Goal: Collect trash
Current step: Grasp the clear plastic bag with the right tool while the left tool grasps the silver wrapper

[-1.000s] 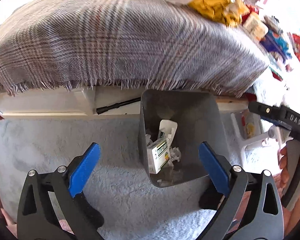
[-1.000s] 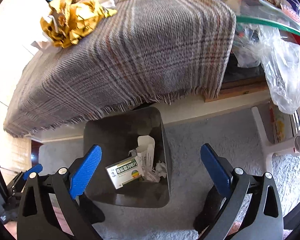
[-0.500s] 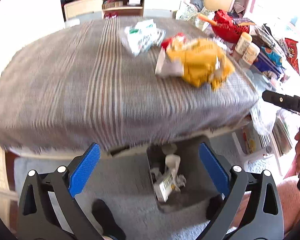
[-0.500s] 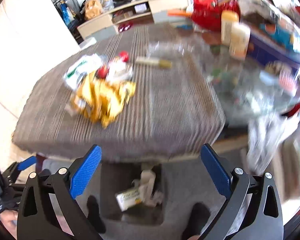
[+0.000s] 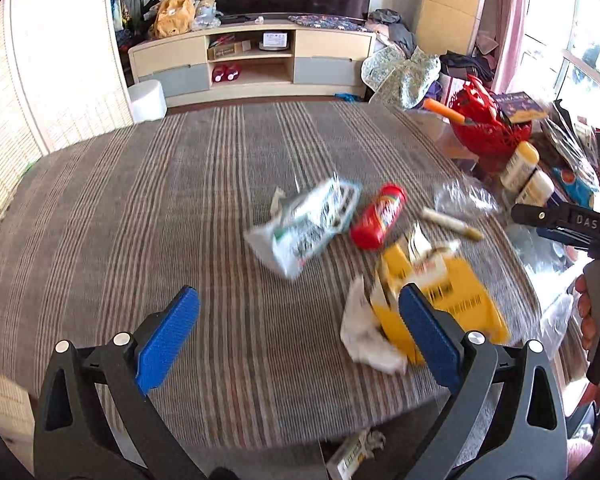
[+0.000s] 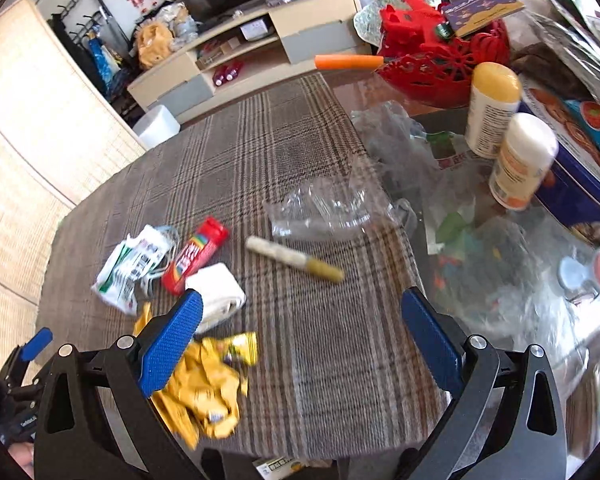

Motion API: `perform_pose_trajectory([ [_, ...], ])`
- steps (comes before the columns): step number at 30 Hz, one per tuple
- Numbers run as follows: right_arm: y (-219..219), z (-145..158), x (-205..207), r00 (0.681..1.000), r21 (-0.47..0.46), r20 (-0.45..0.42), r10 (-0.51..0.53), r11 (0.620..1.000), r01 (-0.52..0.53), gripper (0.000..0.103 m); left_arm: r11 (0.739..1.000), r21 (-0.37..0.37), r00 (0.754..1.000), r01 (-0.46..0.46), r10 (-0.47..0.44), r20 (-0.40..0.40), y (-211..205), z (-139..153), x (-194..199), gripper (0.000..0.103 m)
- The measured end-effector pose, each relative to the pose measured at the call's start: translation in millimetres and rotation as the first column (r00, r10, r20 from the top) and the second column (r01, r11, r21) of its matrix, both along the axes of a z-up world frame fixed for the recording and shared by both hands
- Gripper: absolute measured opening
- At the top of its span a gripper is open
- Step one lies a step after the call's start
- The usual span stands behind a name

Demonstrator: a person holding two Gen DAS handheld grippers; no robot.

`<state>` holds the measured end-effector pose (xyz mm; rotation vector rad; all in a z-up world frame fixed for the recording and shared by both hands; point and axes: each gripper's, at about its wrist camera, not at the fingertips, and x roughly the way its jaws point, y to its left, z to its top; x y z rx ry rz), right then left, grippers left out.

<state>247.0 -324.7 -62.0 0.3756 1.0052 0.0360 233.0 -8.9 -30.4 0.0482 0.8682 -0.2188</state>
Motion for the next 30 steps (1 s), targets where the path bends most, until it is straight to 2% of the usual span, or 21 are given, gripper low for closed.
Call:
perform_pose_trajectory([
  [6,-2,-8,37,0.999,0.009,-0.020,-0.044,0.999,0.045,0.100,1.000,0.027,1.000,0.004,-0.004,-0.007,0,-4,47,0.095],
  [8,1,-10,45,0.999,0.018,-0.002,-0.049,0.999,0.049,0.100,1.000,0.030,1.000,0.006,-0.006,-0.011,-2,-8,59,0.095],
  [13,17,-20,67,1.000,-0.007,0.008,0.010,1.000,-0.009,0.100,1.000,-0.006,0.998,0.015,-0.016,-0.053,-3,-25,79,0.095],
  [18,23,-40,82,0.999,-0.069,-0.020,0.028,0.997,-0.029,0.100,0.999,0.011,0.997,0.041,-0.040,-0.073,-9,-39,89,0.095],
  [20,20,-48,86,0.999,-0.055,-0.040,0.022,0.998,-0.024,0.099,0.999,0.024,0.996,0.046,-0.043,-0.083,-11,-45,93,0.095],
  [24,16,-57,88,0.999,-0.065,-0.049,0.016,0.998,-0.020,0.086,0.999,0.033,0.993,0.041,-0.037,-0.108,-9,-58,99,0.090],
  [26,14,-57,87,0.999,-0.079,-0.044,0.011,0.997,-0.014,0.075,0.999,0.013,0.991,0.047,-0.045,-0.128,-6,-63,99,0.083],
  [28,10,-57,85,0.999,-0.086,-0.036,0.011,0.996,-0.014,0.059,0.999,-0.005,0.989,0.051,-0.051,-0.138,-2,-67,96,0.069],
  [30,5,-57,83,0.999,-0.067,-0.029,0.015,0.998,-0.016,0.051,0.998,-0.029,0.988,0.048,-0.052,-0.143,2,-69,94,0.062],
])
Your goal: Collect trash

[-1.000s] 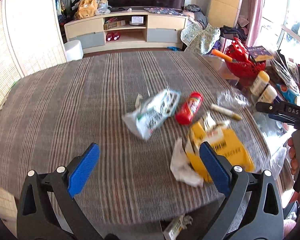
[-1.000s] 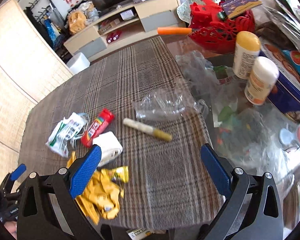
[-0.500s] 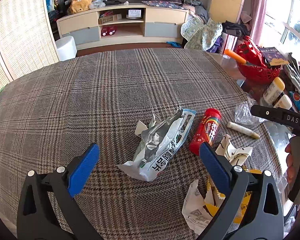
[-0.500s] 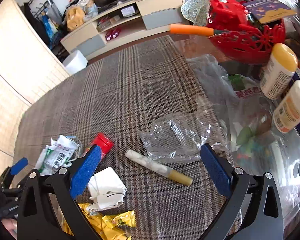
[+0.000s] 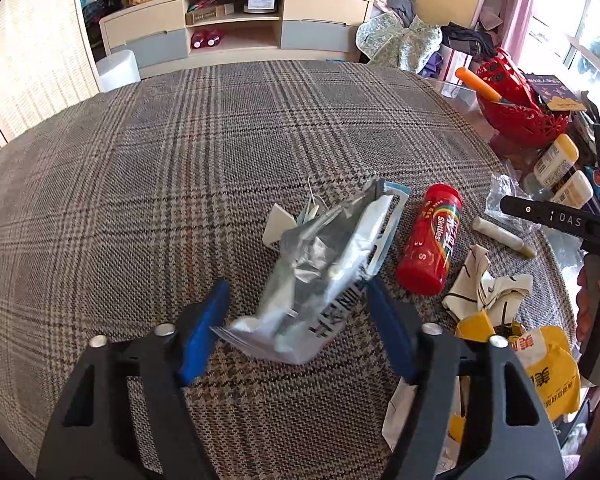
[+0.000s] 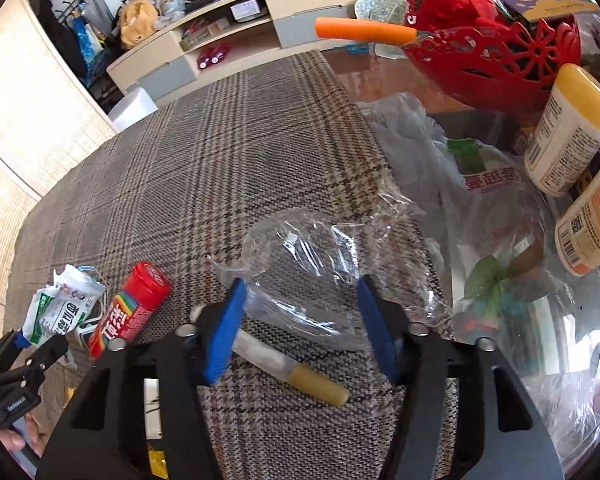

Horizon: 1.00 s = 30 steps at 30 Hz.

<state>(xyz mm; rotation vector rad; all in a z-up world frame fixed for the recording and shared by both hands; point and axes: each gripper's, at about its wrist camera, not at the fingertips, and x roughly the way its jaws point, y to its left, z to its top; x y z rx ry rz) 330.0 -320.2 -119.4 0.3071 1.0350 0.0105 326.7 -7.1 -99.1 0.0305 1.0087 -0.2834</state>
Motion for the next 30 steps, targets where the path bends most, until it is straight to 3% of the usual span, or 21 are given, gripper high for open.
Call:
perform_pose_trajectory([
  [3,0,3,-4,1.000,-0.002,0.017,0.007,1.000,-0.007,0.044,1.000,-0.020,1.000,-0.002,0.002,0.006,3,5,-6,0.054],
  [7,5,9,-8,0.999,-0.028,0.029,0.023,0.999,-0.022,0.034,1.000,0.000,0.999,0.011,-0.011,0.040,2,19,-16,0.030],
  [10,5,16,-13,0.998,-0.030,0.050,0.026,0.999,-0.025,0.029,1.000,0.008,0.999,0.020,-0.020,0.050,1,28,-23,0.018],
  [18,4,51,-32,0.990,-0.021,0.139,0.027,0.999,-0.025,0.027,0.999,0.030,0.990,0.032,-0.036,0.139,-4,56,-45,0.012],
  [25,7,80,-49,0.978,-0.002,0.202,0.046,0.999,-0.046,0.026,0.999,0.039,0.967,0.031,-0.040,0.250,-14,100,-68,0.012],
  [30,7,99,-62,0.971,0.007,0.236,0.048,0.999,-0.051,0.026,0.998,0.042,0.961,0.052,-0.062,0.268,-21,121,-89,0.011],
])
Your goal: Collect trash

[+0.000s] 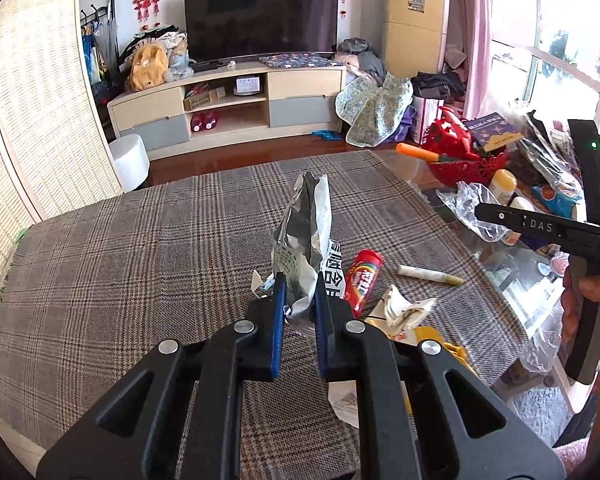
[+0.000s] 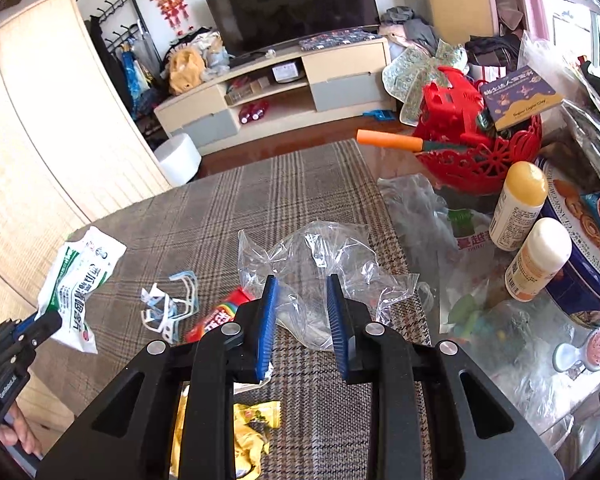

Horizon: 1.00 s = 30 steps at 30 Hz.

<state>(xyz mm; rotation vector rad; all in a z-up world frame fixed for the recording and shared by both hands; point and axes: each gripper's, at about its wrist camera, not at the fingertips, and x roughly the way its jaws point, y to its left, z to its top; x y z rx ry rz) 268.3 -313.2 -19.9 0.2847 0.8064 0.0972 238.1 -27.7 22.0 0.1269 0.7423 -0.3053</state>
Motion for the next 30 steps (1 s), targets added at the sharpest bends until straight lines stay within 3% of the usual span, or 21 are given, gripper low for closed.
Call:
perform_pose_trajectory([
  [15,21,48,-66,0.998,-0.030,0.041,0.057,0.998,-0.056,0.026,1.000,-0.001,1.000,0.005,-0.005,0.006,-1,17,-66,0.011],
  [30,42,45,-142,0.992,-0.045,0.024,0.121,0.992,-0.120,0.026,0.999,-0.036,1.000,0.017,-0.017,-0.011,2,14,-131,0.012],
])
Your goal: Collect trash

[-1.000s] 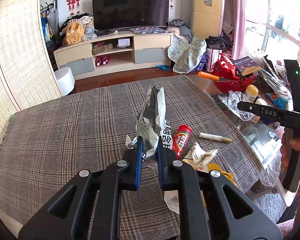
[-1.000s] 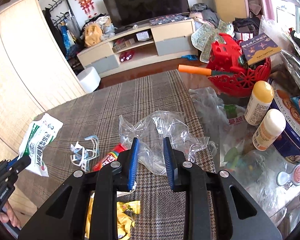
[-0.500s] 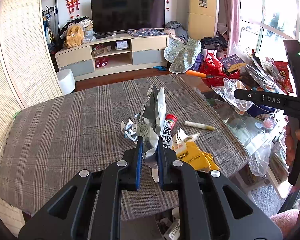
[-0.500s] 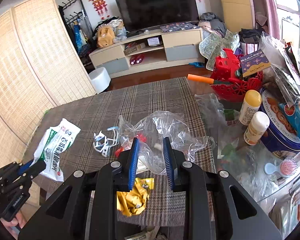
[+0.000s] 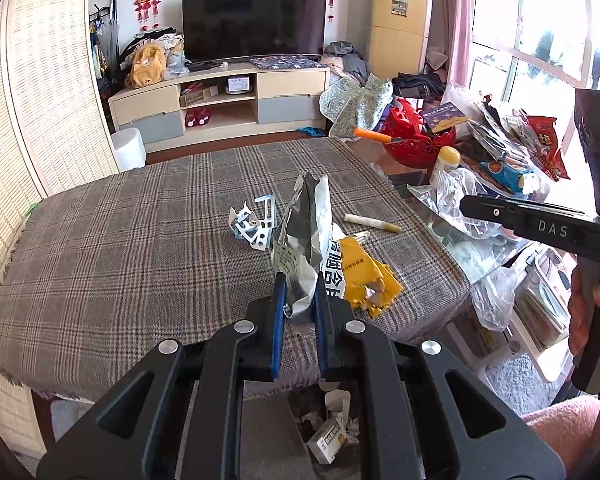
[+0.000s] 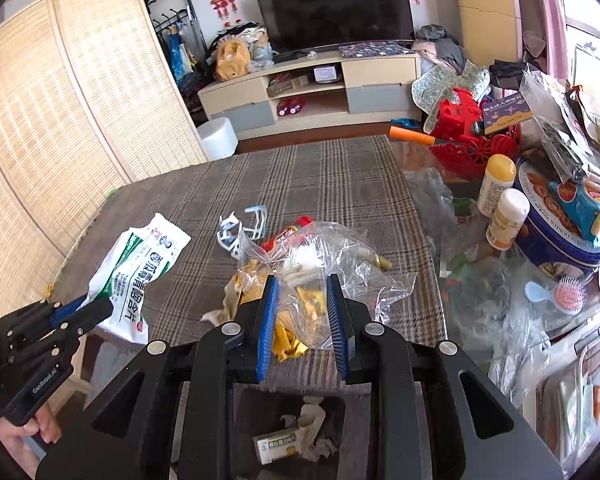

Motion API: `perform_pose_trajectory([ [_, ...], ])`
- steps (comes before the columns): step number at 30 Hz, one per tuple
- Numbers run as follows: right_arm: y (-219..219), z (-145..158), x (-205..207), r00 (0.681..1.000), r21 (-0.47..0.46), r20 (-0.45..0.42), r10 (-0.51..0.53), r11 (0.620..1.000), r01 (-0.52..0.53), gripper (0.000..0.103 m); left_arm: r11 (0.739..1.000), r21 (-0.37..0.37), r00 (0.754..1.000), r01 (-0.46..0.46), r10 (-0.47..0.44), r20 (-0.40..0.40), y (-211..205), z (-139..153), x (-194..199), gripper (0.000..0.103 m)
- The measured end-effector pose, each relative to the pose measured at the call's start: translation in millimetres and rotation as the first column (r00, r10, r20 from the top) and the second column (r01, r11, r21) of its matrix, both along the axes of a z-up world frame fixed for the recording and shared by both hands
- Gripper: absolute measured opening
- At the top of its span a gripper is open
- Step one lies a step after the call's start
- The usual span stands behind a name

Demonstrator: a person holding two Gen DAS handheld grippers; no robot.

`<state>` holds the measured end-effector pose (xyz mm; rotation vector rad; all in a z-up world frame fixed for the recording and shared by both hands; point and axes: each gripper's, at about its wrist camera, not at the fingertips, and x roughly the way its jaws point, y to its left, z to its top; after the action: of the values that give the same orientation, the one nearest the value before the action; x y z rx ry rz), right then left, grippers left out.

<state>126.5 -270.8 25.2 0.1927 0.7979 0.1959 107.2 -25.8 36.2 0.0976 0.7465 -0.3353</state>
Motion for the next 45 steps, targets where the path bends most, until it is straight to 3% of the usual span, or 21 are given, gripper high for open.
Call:
perform_pose_trajectory([
  [16,6,-53,-92,0.997,0.010,-0.072,0.008,1.000,-0.008,0.026,0.998,-0.056,1.000,0.011,-0.013,-0.027,-2,-29,-90,0.012],
  [30,16,-131,-129,0.981,0.042,-0.194,0.021,0.999,-0.013,0.026,0.998,-0.066,0.983,0.001,-0.013,-0.182,1,-127,-132,0.011],
  [39,27,-199,-110,0.954,0.091,-0.293,0.062,0.995,-0.037,0.026,1.000,-0.031,0.944,0.000,-0.010,-0.329,-13,-207,-110,0.011],
  [45,32,-228,-94,0.942,0.131,-0.323,0.091,0.990,-0.050,0.026,0.999,-0.045,0.892,-0.007,-0.014,-0.451,-22,-254,-90,0.011],
])
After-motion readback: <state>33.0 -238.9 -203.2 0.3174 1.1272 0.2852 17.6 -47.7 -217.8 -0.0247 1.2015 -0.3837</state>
